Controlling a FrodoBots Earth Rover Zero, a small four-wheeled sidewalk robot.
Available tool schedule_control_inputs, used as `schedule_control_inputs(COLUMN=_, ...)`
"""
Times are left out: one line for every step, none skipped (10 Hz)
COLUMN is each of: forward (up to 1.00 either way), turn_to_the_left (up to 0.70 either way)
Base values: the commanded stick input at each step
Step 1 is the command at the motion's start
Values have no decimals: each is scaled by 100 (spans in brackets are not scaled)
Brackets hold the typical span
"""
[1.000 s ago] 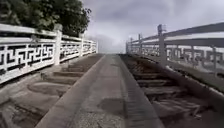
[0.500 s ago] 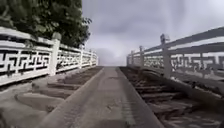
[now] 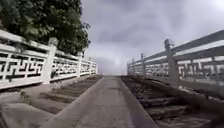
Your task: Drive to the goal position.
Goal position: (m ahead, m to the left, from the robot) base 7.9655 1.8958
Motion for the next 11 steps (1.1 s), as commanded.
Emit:
schedule_control_inputs(forward=70, turn_to_the_left=0)
schedule_control_inputs(forward=70, turn_to_the_left=0)
schedule_control_inputs(forward=70, turn_to_the_left=0)
schedule_control_inputs(forward=70, turn_to_the_left=0)
schedule_control_inputs(forward=70, turn_to_the_left=0)
schedule_control_inputs(forward=70, turn_to_the_left=0)
schedule_control_inputs(forward=70, turn_to_the_left=0)
schedule_control_inputs(forward=70, turn_to_the_left=0)
schedule_control_inputs(forward=70, turn_to_the_left=0)
schedule_control_inputs(forward=70, turn_to_the_left=0)
schedule_control_inputs(forward=70, turn_to_the_left=0)
